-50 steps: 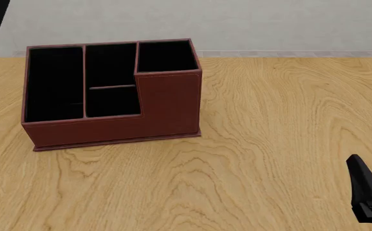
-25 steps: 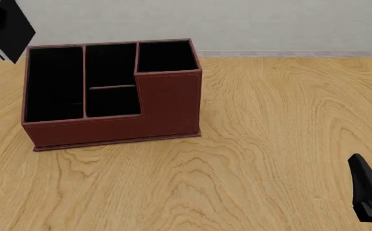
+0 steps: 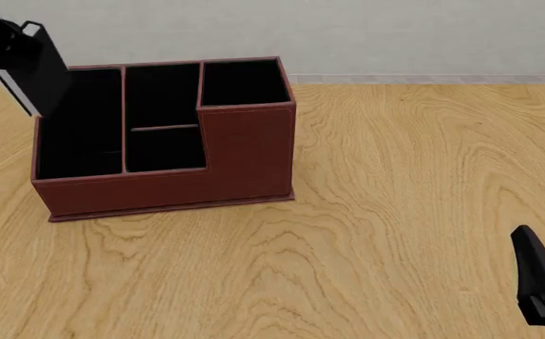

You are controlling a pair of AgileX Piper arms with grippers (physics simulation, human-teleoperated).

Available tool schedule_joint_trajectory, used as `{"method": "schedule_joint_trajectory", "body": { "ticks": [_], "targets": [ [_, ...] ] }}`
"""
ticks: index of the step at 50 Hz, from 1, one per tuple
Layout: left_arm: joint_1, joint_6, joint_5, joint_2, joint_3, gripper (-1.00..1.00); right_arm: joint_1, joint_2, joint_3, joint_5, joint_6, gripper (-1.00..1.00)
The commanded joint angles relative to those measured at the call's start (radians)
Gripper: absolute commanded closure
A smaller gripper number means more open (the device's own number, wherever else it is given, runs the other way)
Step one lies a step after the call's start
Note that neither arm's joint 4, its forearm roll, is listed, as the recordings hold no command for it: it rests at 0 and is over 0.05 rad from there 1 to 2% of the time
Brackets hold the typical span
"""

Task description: Pick up the book and place it in the left compartment of the caddy.

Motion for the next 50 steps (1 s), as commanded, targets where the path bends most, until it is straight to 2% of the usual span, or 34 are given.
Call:
{"method": "schedule_joint_trajectory", "body": {
  "ticks": [1, 15, 50],
  "targets": [
    [-0.005, -0.024, -0.008, 0.034, -0.016, 1.00, 0.000, 0.000, -0.001, -0.001, 0.000, -1.00],
    [-0.008, -0.052, -0.039, 0.061, -0.012, 1.00, -0.001, 0.001, 0.002, -0.004, 0.000, -1.00],
    [-0.003, -0.051, -0.130, 0.079, 0.063, 1.00, 0.001, -0.003, -0.001, -0.004, 0.000, -1.00]
  ]
}}
